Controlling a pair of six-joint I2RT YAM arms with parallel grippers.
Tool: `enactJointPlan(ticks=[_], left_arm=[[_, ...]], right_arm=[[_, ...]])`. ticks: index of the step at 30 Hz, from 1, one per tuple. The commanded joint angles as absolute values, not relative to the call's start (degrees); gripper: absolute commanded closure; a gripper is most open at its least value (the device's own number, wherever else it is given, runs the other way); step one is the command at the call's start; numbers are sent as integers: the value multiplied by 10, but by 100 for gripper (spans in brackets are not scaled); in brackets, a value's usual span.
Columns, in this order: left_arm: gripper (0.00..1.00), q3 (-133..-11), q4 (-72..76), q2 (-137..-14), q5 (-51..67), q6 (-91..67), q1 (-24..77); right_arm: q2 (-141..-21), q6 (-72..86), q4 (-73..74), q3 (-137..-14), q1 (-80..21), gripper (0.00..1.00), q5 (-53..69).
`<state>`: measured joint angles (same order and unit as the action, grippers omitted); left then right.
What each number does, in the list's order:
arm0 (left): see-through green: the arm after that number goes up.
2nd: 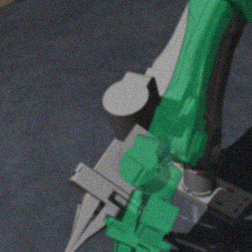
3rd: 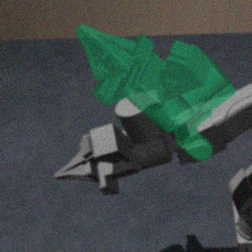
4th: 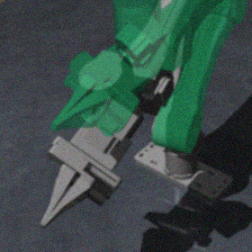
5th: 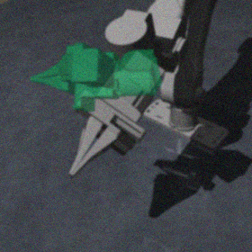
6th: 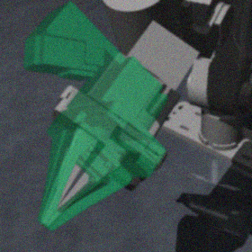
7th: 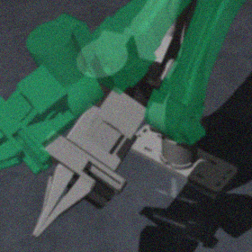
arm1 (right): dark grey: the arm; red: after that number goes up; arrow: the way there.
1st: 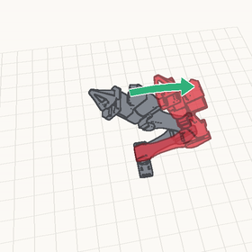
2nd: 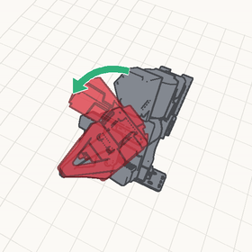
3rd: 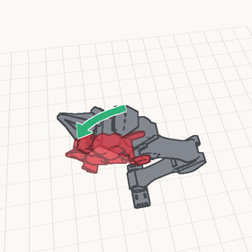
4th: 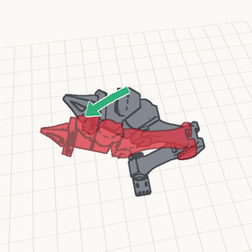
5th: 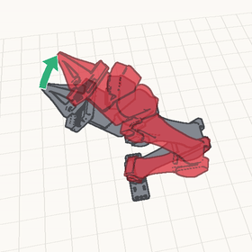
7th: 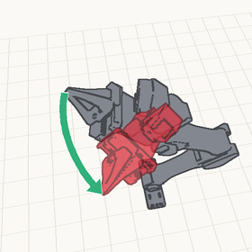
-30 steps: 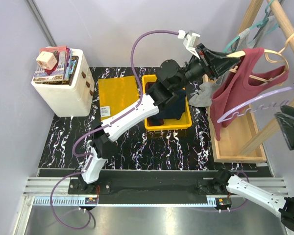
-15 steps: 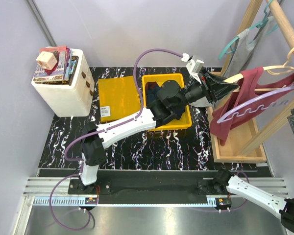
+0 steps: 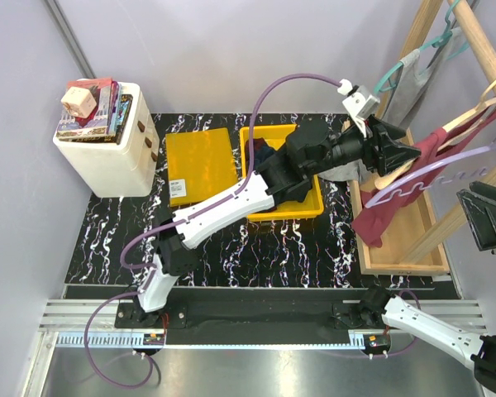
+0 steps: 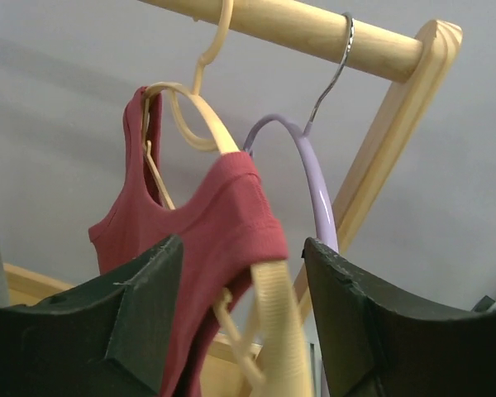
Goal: Remove the tank top from the hanger
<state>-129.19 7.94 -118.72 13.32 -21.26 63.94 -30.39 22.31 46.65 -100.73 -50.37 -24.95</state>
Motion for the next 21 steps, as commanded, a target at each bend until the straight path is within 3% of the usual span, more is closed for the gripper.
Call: enactJointPlan(ticks=[1,16,18,21], left_arm=[[34,-1351,6,-1209,149,-178,639],[28,-1399,47,-1262,190,-206,642],[29,-1401,59,-1269,188,-209,642],[39,-1429,63,-1291,178,-223,642]], right_arm=[[-297,223,464,-1000,-505,0,-261],[-287,227,463,-988,-505,0,-259],[-287,227,463,-986,-505,0,-260],[-287,228,463,-984,-505,0,-262]])
